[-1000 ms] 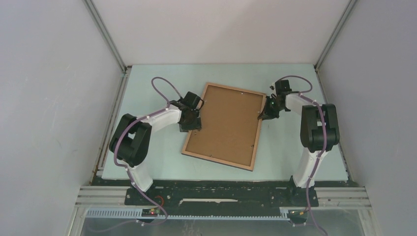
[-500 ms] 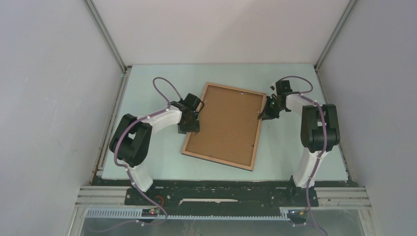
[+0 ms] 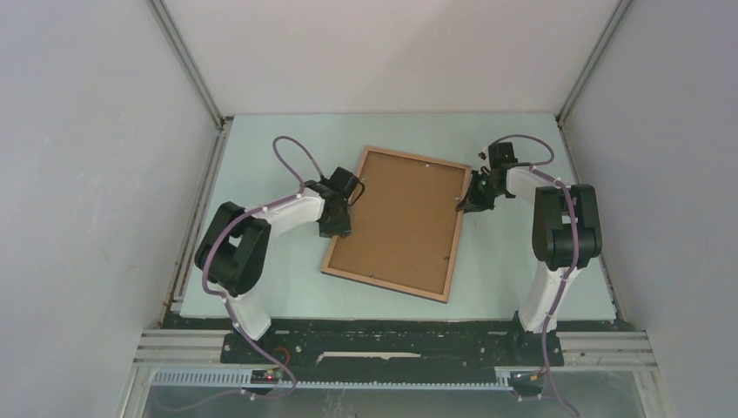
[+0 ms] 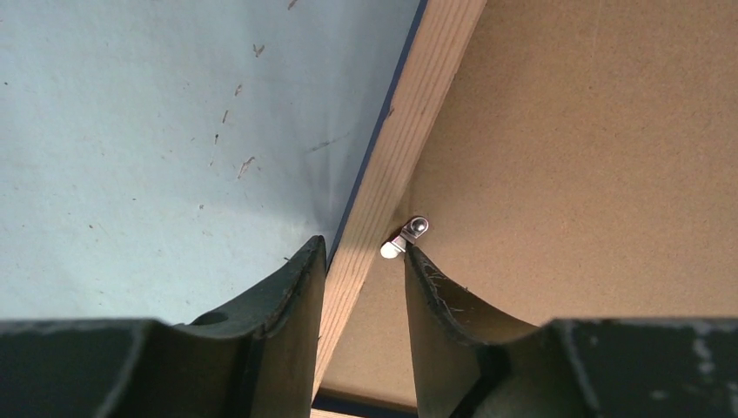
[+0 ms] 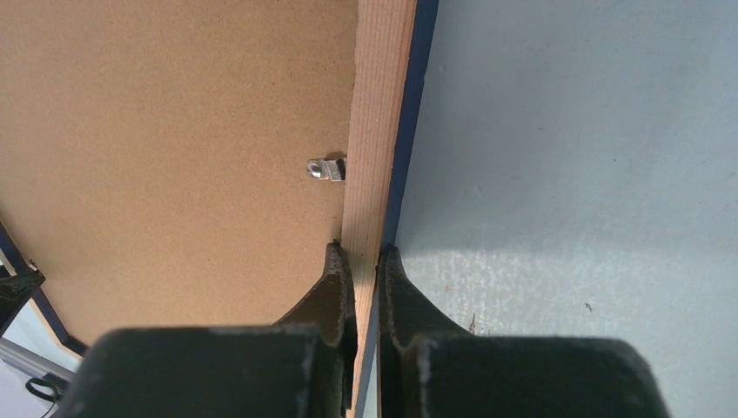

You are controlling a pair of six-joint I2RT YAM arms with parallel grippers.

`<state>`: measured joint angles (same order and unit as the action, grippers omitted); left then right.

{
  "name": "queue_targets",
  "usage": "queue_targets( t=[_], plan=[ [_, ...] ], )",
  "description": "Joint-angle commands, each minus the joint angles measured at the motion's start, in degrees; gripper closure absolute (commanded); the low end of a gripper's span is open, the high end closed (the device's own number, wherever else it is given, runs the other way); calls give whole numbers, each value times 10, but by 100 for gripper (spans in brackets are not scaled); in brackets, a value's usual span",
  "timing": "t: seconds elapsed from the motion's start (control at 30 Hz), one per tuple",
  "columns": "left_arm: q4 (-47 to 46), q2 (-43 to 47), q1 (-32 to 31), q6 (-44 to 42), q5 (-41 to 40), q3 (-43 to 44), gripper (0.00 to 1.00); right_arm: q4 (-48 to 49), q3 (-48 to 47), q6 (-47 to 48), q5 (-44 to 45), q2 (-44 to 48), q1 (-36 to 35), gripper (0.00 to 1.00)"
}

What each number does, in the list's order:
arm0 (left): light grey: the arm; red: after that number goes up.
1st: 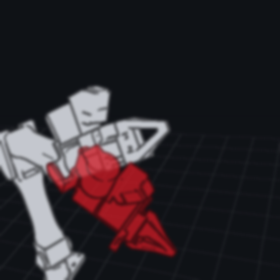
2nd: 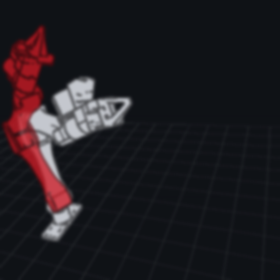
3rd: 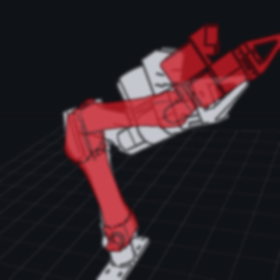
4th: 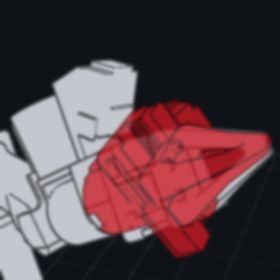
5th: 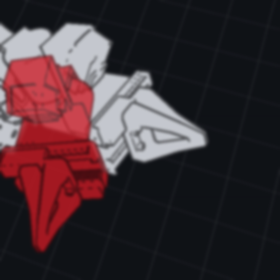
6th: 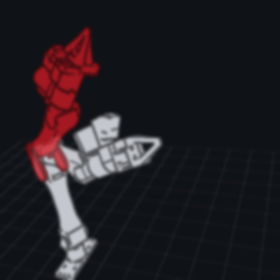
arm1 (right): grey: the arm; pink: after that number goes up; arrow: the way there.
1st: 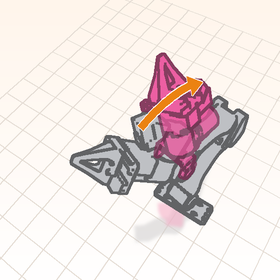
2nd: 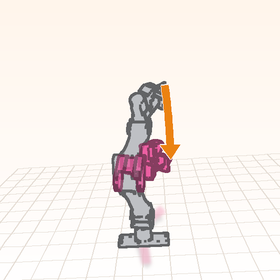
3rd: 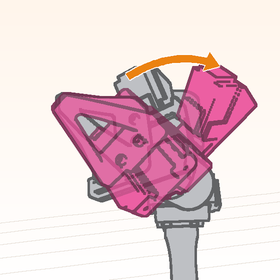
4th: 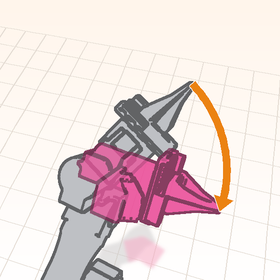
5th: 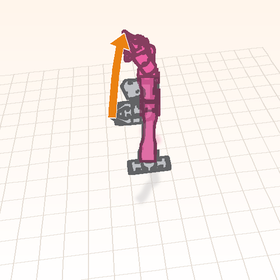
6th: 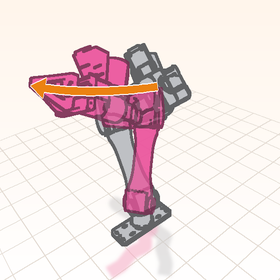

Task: Put the photo into the frame
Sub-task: Install the photo frame at the center of the board.

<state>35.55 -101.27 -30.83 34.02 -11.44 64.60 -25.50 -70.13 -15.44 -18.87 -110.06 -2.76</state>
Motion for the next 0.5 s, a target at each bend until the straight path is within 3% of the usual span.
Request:
queue_targets(
  t=[0.0, 0.23, 0.37, 0.47],
  plan=[
    [24, -8, 2, 13, -56, 12, 68, 40, 6, 6, 0, 10, 5, 100],
    [22, -10, 8, 37, -74, 16, 84, 42, 8, 7, -4, 12, 4, 100],
    [27, -4, 17, 59, -95, 16, 99, 45, 11, 6, -6, 14, 4, 100],
    [28, -5, 22, 73, -102, 21, 100, 46, 12, 7, -9, 14, 4, 100]
  ],
)
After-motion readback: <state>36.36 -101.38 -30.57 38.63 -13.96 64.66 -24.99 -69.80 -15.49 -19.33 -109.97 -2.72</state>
